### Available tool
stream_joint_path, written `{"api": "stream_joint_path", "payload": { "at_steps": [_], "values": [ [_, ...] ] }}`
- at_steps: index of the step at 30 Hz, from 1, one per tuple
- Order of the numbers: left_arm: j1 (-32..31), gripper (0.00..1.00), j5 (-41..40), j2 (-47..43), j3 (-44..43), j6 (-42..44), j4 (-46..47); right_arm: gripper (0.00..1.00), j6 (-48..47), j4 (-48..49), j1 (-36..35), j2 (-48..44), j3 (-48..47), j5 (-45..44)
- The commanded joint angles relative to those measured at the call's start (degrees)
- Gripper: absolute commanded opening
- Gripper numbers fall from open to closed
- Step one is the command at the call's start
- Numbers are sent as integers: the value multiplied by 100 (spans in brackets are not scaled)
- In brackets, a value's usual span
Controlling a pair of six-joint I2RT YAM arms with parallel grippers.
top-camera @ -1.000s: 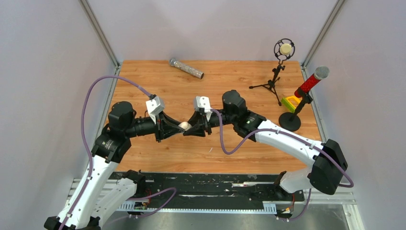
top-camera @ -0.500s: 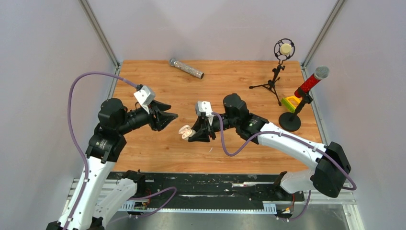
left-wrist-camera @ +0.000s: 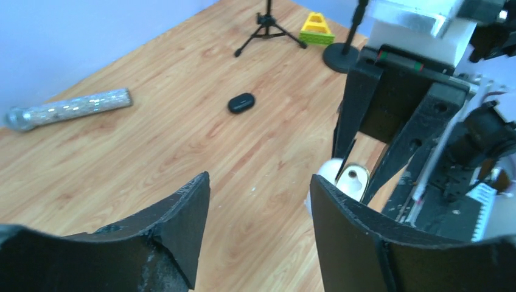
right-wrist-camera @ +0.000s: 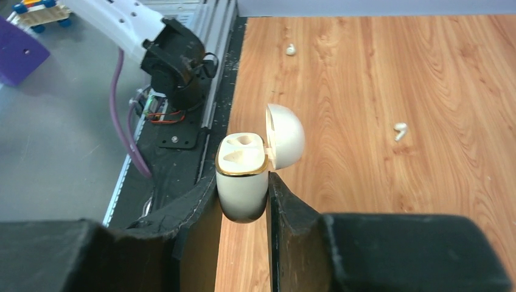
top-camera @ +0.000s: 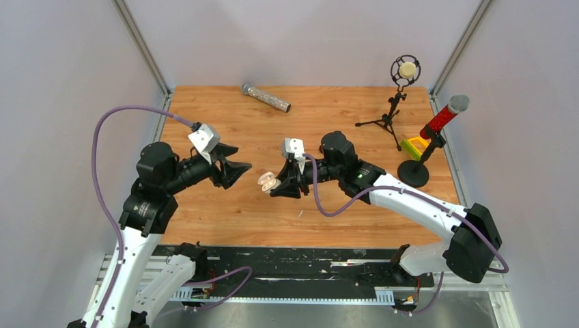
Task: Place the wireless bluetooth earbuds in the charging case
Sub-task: Open the charging case, then pick up the earbud from the center of the board.
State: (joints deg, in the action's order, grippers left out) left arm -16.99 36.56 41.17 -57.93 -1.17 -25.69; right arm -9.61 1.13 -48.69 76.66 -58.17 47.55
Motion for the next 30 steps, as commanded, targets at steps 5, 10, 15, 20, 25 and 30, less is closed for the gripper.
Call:
{"api": "stream_joint_path", "payload": {
  "at_steps": [5,10,15,20,25,30],
  "values": [
    [232,72,-1571,359,-222,1421,-1491,0,467,396,490,-237,-103,-518],
    [581,75,-2319,1164,-299,1769,-2372,0,506,517,780,-327,-14,-598],
    [1090,76,-3099,2201,-844,2323,-3229,0,502,548,966,-310,-9,-587],
    [1401,73,-3604,3437,-1665,2182,-4157,0,553,509,984,-395,-98,-497],
    [2493,77,-3707,3373,-1208,3115,-4111,0,795,428,984,-402,-286,-187],
    [4133,82,-3937,3427,-579,4929,-3732,0,1129,309,848,-486,-475,-177]
  ]
}}
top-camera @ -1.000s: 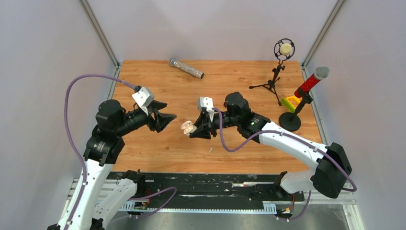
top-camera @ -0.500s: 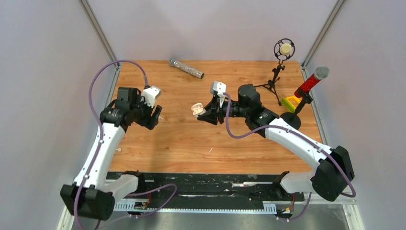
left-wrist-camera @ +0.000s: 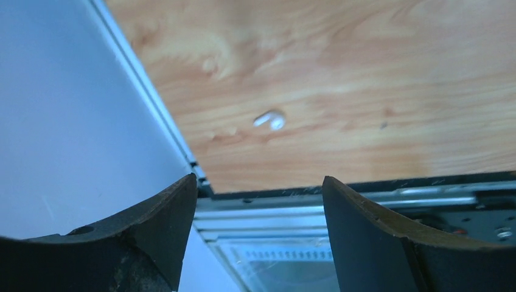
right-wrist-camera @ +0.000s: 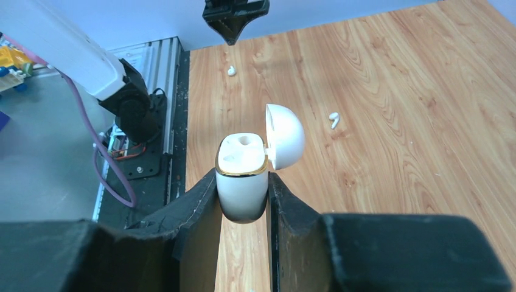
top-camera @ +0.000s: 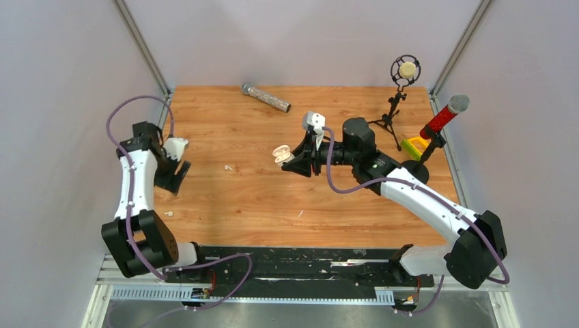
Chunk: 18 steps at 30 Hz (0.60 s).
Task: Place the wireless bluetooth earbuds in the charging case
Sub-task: Pick up the earbud from the center of the board.
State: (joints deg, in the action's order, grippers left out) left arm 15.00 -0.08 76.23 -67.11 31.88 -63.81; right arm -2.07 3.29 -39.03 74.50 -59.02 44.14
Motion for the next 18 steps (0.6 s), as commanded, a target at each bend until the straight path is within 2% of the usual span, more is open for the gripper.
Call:
{"api": "stream_joint_path", "payload": {
  "at_steps": [1,3,6,9,12,18],
  "values": [
    [1114,78,-256,-145,405,1977,185,0,381,62,-188,-297,-421,78],
    [1581,74,-221,-315,724,2505,527,0,325,-65,-373,-322,-527,-176],
    [1741,68,-166,-483,1363,3193,982,0,235,-224,-684,-272,-647,-506],
    [2020,55,-158,-403,1717,3835,1376,0,237,-183,-910,-230,-658,-612],
    [2304,54,188,-180,1781,4163,1527,0,234,-178,-1036,-209,-654,-704],
    [2334,55,875,14,1984,4688,1746,0,67,-133,-1107,-82,-719,-760]
  ]
}}
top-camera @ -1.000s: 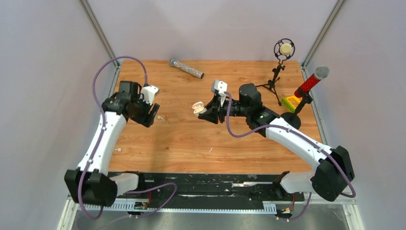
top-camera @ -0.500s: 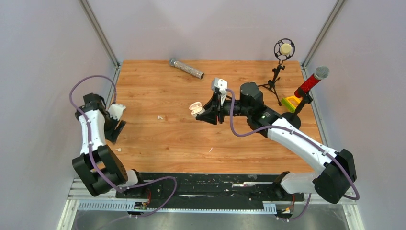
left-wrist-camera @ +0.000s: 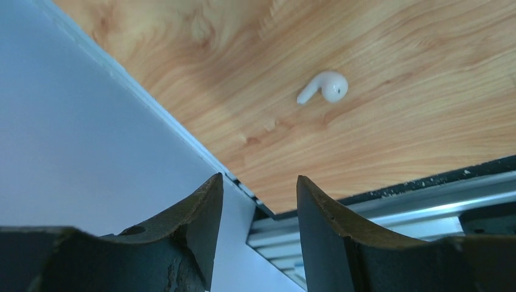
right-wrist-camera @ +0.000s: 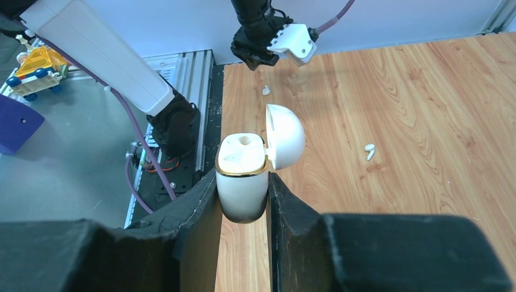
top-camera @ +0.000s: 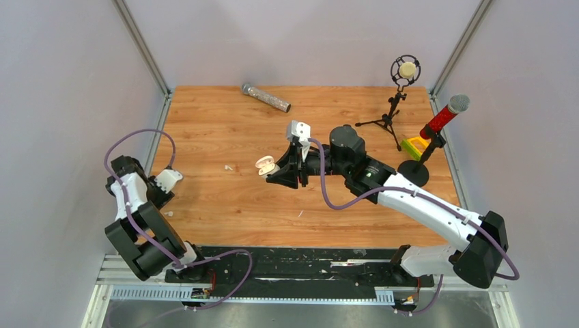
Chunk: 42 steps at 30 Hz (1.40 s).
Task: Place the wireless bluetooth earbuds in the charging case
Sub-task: Pick up the earbud from the center of the board, then place the earbud at the center of the board.
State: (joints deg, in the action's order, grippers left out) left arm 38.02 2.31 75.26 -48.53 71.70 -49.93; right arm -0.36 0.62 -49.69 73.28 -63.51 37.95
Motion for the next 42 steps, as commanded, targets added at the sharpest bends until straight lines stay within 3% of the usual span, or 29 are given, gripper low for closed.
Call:
{"api": "stream_joint_path", "payload": {
  "at_steps": [1,7,12,19,26,31,36,40,42],
  "values": [
    [31,56,682,150,134,826,290,0,-111,153,-47,50,-276,-152],
    [-192,58,730,300,529,1091,486,0,-190,166,-49,118,-258,-190],
    [-242,50,487,790,432,1020,579,0,-217,150,-49,109,-249,-182],
    [-448,48,634,1121,313,889,514,0,-297,134,-56,41,-110,-330],
    [-891,32,918,1157,263,690,-59,0,-391,81,-50,3,-101,-391],
    [-1129,13,825,1250,314,477,-98,0,-429,80,-49,12,-101,-377],
    [-1485,3,1071,1145,140,-27,-260,0,-439,79,-56,-43,-38,-412],
    [-2100,0,1376,905,-159,-803,-409,0,-439,91,-50,-92,9,-453],
    [-2782,0,1455,840,-294,-1238,-362,0,-440,100,-49,-102,29,-474]
  ]
}}
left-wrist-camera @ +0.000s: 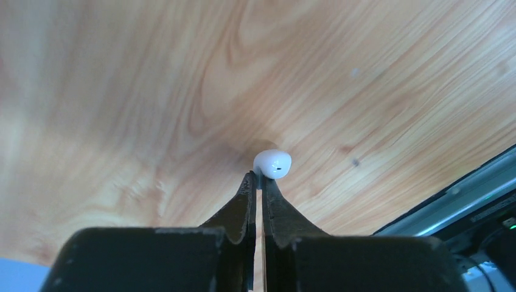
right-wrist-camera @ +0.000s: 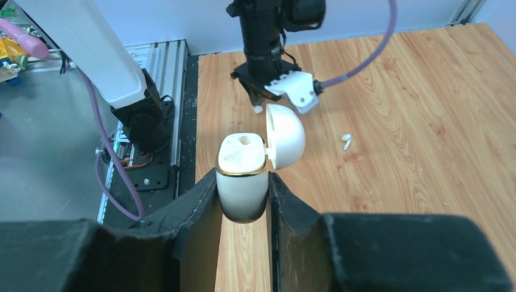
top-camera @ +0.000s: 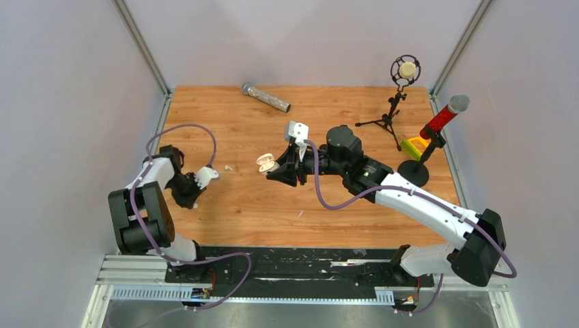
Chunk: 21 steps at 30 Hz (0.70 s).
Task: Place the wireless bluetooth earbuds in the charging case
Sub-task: Place the earbud at the center of the board.
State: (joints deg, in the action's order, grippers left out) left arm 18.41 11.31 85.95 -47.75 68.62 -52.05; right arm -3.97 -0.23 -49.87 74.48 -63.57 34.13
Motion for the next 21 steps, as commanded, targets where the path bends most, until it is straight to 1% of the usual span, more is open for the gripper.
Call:
{"api": "stream_joint_path", "payload": {
  "at_steps": [1,2,3,4,5,6,10,12,16,19,21],
  "values": [
    [-1024,0,573,-228,-423,-1270,-91,0,-78,194,-32,-235,50,-108],
    [-1402,0,600,-182,-550,-1434,-62,0,-67,202,-32,-244,67,-128],
    [-1591,0,618,-152,-621,-1822,8,0,-50,215,-32,-263,84,-159],
    [-2049,0,653,-62,-786,-2220,45,0,-33,216,-32,-278,108,-210],
    [-2240,0,699,42,-955,-2414,140,0,-26,224,-32,-296,150,-257],
    [-2609,0,724,96,-1039,-2793,194,0,-21,225,-32,-320,192,-318],
    [-3547,0,935,501,-1505,-3666,516,0,29,262,-23,-536,430,-625],
    [-3880,0,1021,745,-1680,-4030,695,0,73,330,-23,-715,598,-798],
    [-4217,0,1048,1330,-1920,-4669,1061,0,106,366,-7,-1054,830,-1124],
    [-4281,0,1072,1792,-2096,-4914,1187,0,161,429,28,-1236,955,-1285],
    [-4282,4,1188,1936,-2106,-4989,1275,0,218,561,74,-1338,1053,-1323]
  ]
}}
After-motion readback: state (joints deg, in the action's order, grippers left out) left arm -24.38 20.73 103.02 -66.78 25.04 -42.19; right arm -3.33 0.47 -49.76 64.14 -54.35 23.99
